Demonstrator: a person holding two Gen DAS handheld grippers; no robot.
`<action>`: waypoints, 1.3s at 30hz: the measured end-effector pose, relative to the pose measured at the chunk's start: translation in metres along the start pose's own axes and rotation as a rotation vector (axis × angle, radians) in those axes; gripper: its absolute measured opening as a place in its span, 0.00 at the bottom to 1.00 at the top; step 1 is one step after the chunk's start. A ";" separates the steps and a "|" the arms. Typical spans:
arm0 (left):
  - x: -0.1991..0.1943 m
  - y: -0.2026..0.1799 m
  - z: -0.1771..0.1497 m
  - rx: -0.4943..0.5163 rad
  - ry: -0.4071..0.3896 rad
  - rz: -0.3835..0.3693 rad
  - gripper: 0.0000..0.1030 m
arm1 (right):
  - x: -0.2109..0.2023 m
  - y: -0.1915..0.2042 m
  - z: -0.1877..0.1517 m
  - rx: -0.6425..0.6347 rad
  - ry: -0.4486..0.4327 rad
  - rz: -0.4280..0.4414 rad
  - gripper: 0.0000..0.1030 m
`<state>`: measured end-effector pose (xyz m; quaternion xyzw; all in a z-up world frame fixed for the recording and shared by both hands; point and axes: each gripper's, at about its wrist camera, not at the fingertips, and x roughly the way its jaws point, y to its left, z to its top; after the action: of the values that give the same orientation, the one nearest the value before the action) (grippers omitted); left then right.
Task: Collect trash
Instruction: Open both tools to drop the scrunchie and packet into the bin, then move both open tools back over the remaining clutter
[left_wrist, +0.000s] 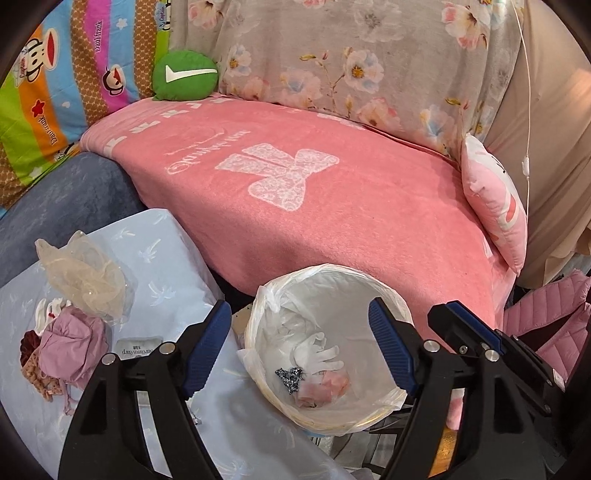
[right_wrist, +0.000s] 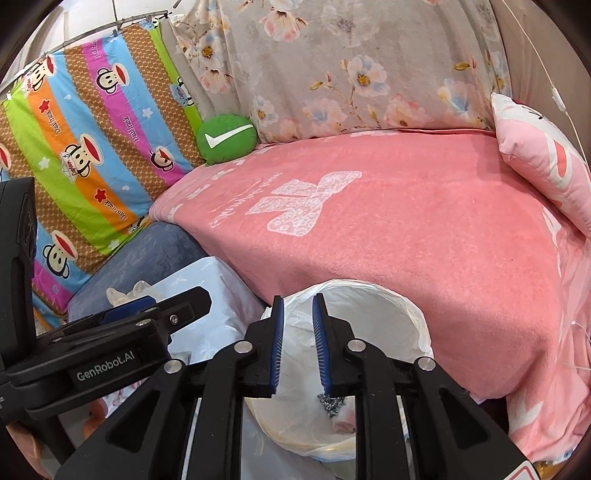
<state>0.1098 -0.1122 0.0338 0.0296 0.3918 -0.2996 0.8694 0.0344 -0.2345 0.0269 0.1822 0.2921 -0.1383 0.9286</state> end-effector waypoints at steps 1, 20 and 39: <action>0.000 0.001 0.000 -0.004 0.000 0.002 0.71 | 0.000 0.001 0.000 -0.002 0.002 0.001 0.18; -0.005 0.033 -0.015 -0.094 0.018 0.014 0.71 | 0.009 0.027 -0.018 -0.050 0.052 0.035 0.28; -0.021 0.088 -0.034 -0.197 -0.006 0.110 0.74 | 0.018 0.074 -0.034 -0.119 0.091 0.086 0.37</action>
<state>0.1242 -0.0203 0.0094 -0.0354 0.4145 -0.2114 0.8844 0.0591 -0.1568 0.0090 0.1451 0.3337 -0.0720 0.9287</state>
